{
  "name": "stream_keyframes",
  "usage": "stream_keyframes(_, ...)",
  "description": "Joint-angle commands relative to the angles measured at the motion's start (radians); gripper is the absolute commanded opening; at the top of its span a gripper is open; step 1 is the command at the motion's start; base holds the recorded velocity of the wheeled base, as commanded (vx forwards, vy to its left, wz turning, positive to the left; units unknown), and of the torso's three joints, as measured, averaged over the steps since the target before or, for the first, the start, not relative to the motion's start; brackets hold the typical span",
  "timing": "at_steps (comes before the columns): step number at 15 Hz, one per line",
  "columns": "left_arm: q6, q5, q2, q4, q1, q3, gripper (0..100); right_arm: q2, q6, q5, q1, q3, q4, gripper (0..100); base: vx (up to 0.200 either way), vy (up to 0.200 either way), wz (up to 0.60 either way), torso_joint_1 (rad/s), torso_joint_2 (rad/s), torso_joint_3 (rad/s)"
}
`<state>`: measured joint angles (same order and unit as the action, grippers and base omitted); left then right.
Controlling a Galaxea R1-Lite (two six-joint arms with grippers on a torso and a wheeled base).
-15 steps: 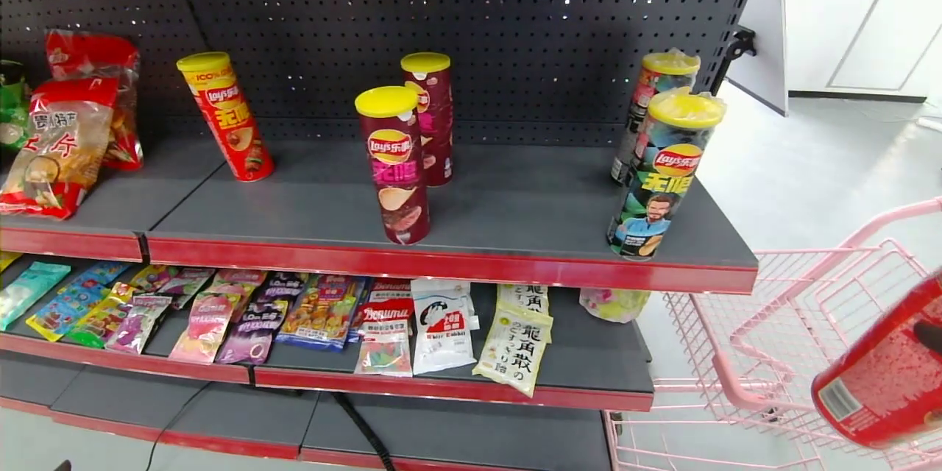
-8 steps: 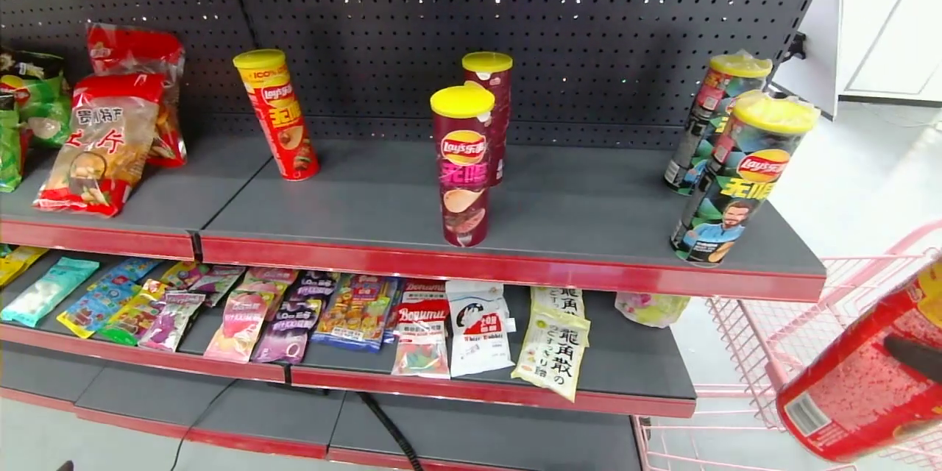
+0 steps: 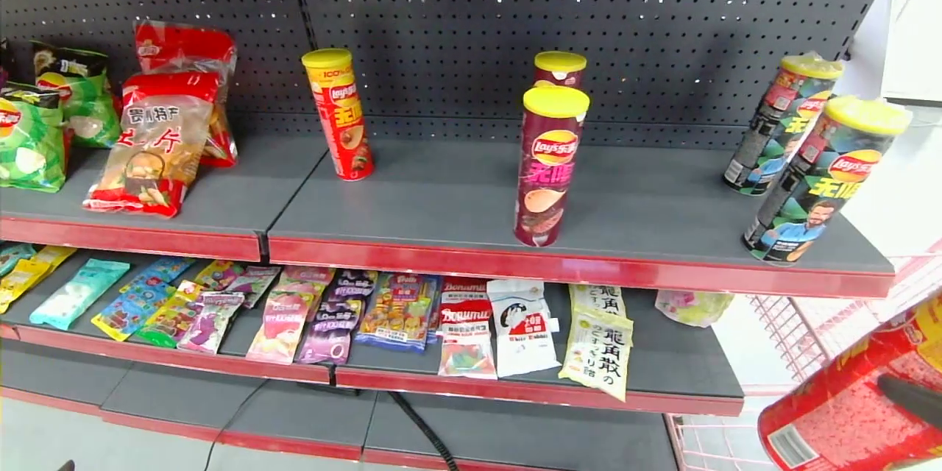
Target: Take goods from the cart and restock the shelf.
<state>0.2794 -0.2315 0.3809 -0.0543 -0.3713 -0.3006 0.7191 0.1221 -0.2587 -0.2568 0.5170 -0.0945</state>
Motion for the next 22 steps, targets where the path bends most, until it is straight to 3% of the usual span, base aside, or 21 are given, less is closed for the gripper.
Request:
stream_keyframes(1, 0.000, 0.000, 0.000, 0.001, 0.000, 0.000, 100, -0.026, 0.001, -0.001, -0.001, -0.015, -0.001, 0, 0.000, 0.200, 0.00, 0.002, 0.00, 0.007)
stream_keyframes(9, 0.014, 0.000, -0.002, 0.002, 0.000, -0.002, 100, -0.060, 0.001, -0.001, -0.001, -0.041, 0.001, 0, 0.000, 0.200, 0.00, -0.001, 0.00, 0.001)
stream_keyframes(13, 0.026, 0.000, -0.002, 0.002, 0.000, -0.012, 100, -0.060, 0.001, 0.001, 0.001, -0.043, 0.001, 0, 0.000, 0.000, 0.00, 0.000, 0.00, 0.000)
stream_keyframes(19, 0.027, -0.005, -0.003, 0.001, 0.000, -0.014, 100, -0.084, -0.001, 0.019, 0.002, -0.071, 0.001, 0, 0.200, 0.000, 0.00, -0.002, 0.00, 0.001)
stream_keyframes(22, 0.027, -0.002, -0.007, 0.002, 0.000, -0.014, 100, -0.121, 0.005, 0.027, 0.007, -0.075, -0.011, 0, 0.000, 0.000, 0.00, 0.000, 0.00, 0.000)
